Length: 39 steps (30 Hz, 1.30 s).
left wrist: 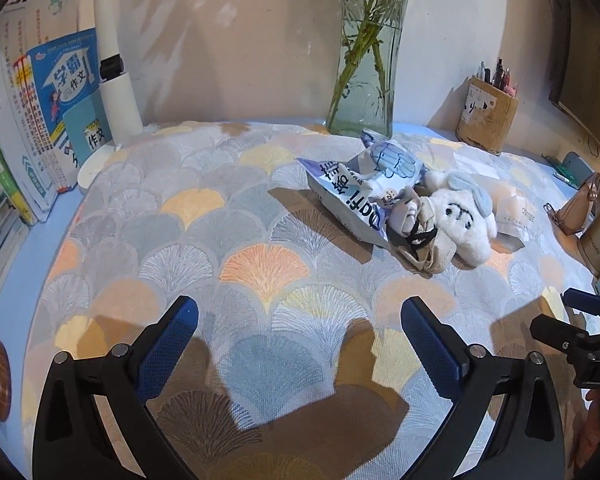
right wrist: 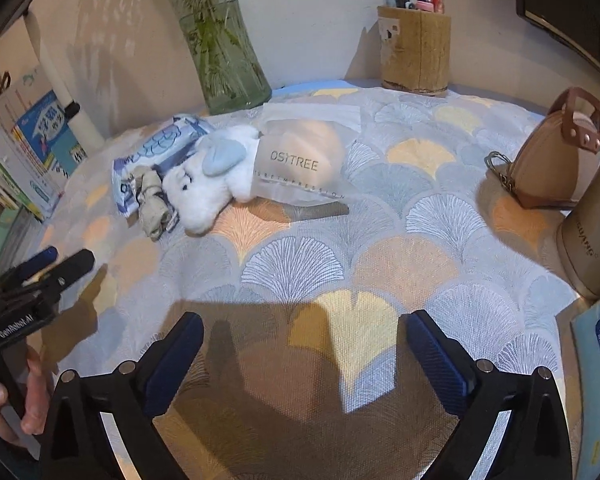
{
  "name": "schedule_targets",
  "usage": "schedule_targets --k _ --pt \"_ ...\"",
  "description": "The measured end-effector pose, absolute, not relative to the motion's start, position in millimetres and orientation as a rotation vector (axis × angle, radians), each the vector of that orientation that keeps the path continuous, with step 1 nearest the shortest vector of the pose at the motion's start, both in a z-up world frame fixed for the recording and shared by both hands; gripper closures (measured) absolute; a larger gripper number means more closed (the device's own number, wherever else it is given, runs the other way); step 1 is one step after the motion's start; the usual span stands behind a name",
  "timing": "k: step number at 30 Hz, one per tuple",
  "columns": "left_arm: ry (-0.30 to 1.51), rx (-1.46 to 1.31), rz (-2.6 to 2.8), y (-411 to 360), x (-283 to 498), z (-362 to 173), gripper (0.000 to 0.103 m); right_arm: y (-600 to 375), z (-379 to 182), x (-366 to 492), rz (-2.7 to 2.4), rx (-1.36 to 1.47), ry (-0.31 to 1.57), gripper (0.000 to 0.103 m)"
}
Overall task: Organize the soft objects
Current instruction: 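Return both tools to the bed toward the snack bag and clear zip bag, then grasp the printed snack bag with the left tool while the right grasps the clear zip bag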
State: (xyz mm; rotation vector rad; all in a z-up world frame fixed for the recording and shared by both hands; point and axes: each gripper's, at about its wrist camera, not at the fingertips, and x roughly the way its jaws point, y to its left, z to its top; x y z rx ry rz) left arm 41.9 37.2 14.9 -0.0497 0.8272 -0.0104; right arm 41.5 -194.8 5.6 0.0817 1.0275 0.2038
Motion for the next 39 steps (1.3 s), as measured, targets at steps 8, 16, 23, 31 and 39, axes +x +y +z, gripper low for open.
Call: schedule_targets --k 8,16,23,31,39 --pt "0.76 -0.029 -0.077 28 57 59 0.001 -208 31 57 0.207 0.106 1.098 0.002" --pt "0.769 -0.059 -0.111 17 78 51 0.002 -218 25 61 0.202 0.153 1.064 0.002" --pt "0.808 -0.024 -0.274 5 123 56 0.001 -221 35 93 0.267 0.289 1.008 0.003" --pt "0.846 -0.103 -0.355 13 161 29 0.003 -207 12 133 0.262 0.301 1.03 0.024" --pt "0.853 -0.168 -0.374 17 162 16 0.044 -211 5 131 0.291 0.298 0.953 0.065"
